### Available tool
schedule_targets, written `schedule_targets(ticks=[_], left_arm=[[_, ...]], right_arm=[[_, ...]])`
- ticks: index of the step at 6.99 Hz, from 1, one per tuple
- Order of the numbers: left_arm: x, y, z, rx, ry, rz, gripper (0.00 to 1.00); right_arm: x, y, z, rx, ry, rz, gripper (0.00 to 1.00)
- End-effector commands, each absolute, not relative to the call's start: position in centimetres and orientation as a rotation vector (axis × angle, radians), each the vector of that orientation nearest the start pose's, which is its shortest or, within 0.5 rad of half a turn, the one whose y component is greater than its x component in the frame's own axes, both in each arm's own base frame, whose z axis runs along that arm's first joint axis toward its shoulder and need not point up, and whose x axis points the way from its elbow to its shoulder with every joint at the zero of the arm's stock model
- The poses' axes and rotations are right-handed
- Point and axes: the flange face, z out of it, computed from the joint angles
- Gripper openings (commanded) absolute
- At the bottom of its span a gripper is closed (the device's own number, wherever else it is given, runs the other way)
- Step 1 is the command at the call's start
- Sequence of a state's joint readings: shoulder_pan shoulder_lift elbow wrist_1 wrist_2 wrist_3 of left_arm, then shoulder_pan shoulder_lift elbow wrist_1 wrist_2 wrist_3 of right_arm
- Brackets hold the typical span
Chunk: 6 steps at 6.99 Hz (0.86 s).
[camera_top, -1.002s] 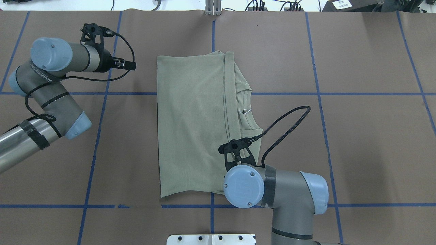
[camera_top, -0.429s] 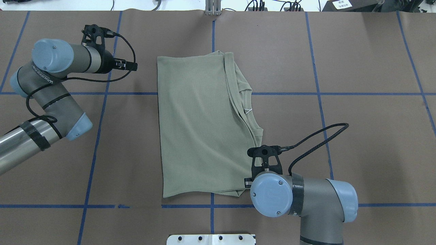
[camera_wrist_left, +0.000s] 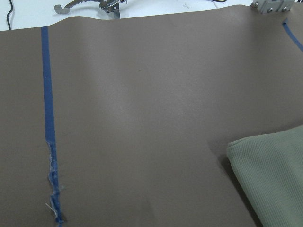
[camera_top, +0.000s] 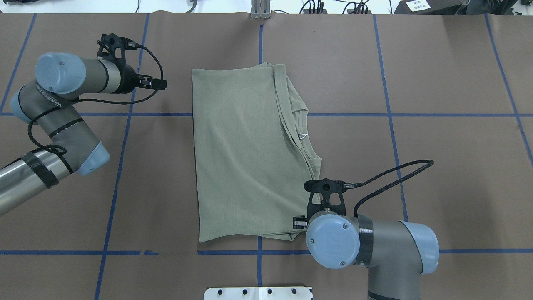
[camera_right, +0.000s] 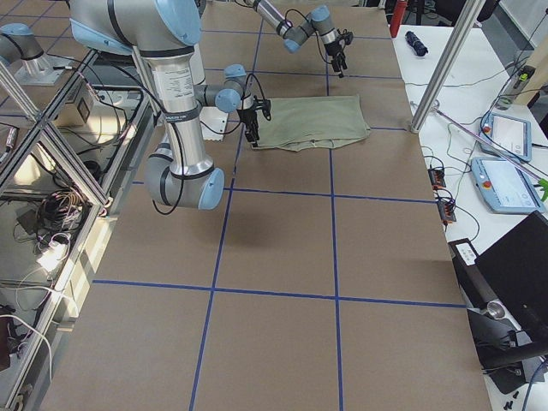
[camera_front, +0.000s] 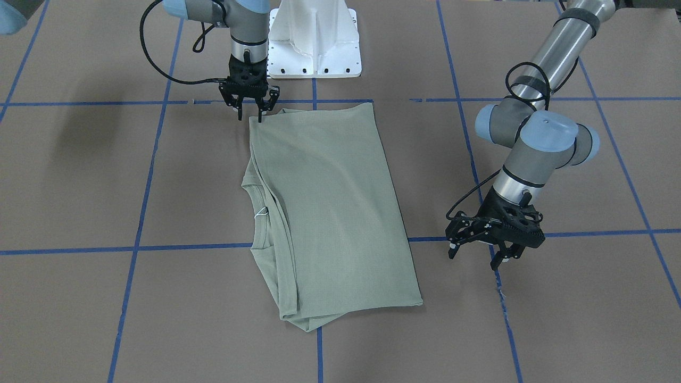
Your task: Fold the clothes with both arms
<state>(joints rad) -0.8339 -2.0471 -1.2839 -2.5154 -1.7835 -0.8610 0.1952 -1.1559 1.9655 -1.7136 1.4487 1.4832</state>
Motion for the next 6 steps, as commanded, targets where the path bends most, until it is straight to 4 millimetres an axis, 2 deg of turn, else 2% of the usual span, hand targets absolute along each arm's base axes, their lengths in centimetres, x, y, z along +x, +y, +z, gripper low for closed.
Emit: schedule_targets(ticks=[1, 2, 3, 4, 5, 6], left_arm=[[39.5, -60.0, 41.7, 0.654, 0.946, 0.013, 1.00], [39.8, -59.7, 41.6, 0.651, 0.950, 0.017, 1.00], [40.1, -59.5, 41.6, 0.649, 0.951, 0.021, 1.00], [40.2, -59.5, 41.7, 0.647, 0.951, 0.022, 1.00], [40.3, -59.4, 41.7, 0.645, 0.950, 0.023, 1.00], [40.5, -59.3, 41.7, 0.644, 0.951, 0.026, 1.00]], right_arm=[[-52.0, -31.1, 26.0, 0.283, -0.704, 0.155, 1.00], [-52.5, -34.6, 24.8, 0.278, -0.699, 0.165, 1.00], [-54.7, -38.9, 23.7, 0.269, -0.672, 0.196, 1.00], [-56.8, -42.5, 23.4, 0.266, -0.627, 0.203, 1.00], [-58.4, -44.4, 23.8, 0.258, -0.588, 0.206, 1.00], [-59.0, -45.4, 24.6, 0.258, -0.557, 0.184, 1.00]])
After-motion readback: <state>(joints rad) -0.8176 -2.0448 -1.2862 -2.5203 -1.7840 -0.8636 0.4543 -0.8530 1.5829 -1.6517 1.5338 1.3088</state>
